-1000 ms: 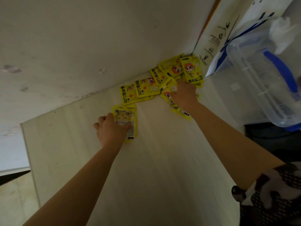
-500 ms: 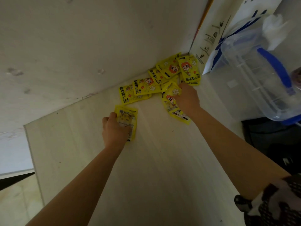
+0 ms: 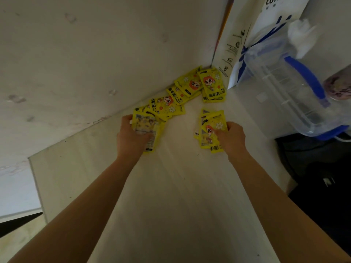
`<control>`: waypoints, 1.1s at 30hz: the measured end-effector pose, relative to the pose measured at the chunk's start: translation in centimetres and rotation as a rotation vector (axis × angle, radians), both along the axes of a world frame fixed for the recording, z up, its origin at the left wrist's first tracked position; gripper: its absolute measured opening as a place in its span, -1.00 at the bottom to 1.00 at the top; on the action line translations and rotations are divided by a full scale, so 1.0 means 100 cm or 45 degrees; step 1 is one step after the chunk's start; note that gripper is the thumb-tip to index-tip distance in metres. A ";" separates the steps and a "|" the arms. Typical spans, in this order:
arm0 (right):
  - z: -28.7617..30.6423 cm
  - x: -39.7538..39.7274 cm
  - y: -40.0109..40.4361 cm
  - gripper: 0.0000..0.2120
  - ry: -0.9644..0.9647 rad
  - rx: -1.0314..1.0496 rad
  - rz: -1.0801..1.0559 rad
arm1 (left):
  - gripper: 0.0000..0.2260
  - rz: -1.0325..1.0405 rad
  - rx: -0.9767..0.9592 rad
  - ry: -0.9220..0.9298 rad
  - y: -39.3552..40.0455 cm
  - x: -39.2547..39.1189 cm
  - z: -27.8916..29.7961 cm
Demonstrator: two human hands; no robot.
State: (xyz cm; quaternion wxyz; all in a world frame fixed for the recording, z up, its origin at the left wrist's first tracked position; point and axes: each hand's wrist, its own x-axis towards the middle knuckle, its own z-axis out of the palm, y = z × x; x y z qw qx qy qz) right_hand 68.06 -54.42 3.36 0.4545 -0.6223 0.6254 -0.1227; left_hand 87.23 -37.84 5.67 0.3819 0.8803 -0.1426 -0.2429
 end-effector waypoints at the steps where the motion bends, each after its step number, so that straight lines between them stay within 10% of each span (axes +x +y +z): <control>1: -0.003 -0.002 0.001 -0.74 0.011 0.014 -0.018 | -0.55 -0.039 0.019 -0.027 -0.007 0.004 0.001; 33: 0.011 0.008 0.014 -0.73 -0.065 -0.004 -0.075 | -0.52 -0.071 0.075 0.036 -0.038 -0.001 -0.027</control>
